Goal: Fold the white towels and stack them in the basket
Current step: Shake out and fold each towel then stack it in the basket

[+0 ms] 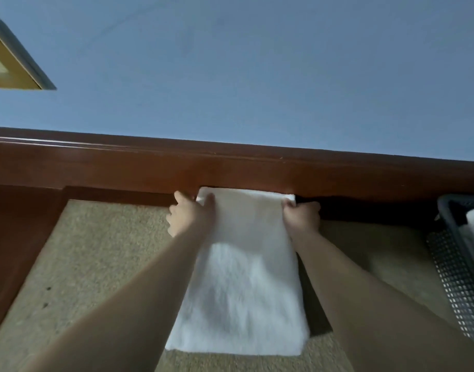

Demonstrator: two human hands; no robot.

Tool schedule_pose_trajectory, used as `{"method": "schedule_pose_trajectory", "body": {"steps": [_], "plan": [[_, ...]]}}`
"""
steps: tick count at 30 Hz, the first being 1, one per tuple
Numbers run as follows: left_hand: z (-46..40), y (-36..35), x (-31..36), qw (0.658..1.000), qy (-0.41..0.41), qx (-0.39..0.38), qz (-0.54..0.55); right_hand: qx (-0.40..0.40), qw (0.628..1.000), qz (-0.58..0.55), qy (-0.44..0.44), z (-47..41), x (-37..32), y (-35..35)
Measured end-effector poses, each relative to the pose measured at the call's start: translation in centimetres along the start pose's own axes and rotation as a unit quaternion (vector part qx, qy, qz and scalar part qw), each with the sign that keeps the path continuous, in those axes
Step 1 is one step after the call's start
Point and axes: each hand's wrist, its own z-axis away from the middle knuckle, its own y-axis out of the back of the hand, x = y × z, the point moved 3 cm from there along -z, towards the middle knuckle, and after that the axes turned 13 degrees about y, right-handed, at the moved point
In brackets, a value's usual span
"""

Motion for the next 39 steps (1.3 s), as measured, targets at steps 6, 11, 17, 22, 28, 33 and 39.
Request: {"method": "schedule_pose_trajectory", "body": {"steps": [6,11,17,22,28,33,39], "plan": [[6.2,-3.1,-1.3,0.885,-0.401,0.049,-0.231,0.011,0.886,0.226,0.406,8.1,-1.3,-1.3],[3.6,-5.5,-2.7,0.895,-0.377,-0.007,-0.240,-0.083,0.809,0.348,0.466,6.1,3.2,-3.9],[4.1,-4.1,-1.4,0.878,-0.350,-0.067,-0.319,-0.213,0.812,0.404,0.364,6.3,1.7,-2.8],[10.8,0.5,-6.0,0.891,-0.319,-0.044,-0.320,-0.266,0.844,0.345,0.314,14.5,0.4,1.7],[12.9,-1.5,-14.3,0.898,-0.331,-0.040,-0.287,-0.205,0.804,0.379,0.411,21.1,7.3,0.5],[11.4,-2.9,-15.0,0.899,-0.333,-0.040,-0.281,-0.173,0.794,0.387,0.435,19.9,8.6,-0.5],[14.1,-0.9,-14.5,0.886,-0.318,-0.078,-0.327,-0.196,0.796,0.383,0.425,21.4,8.7,1.2]]}}
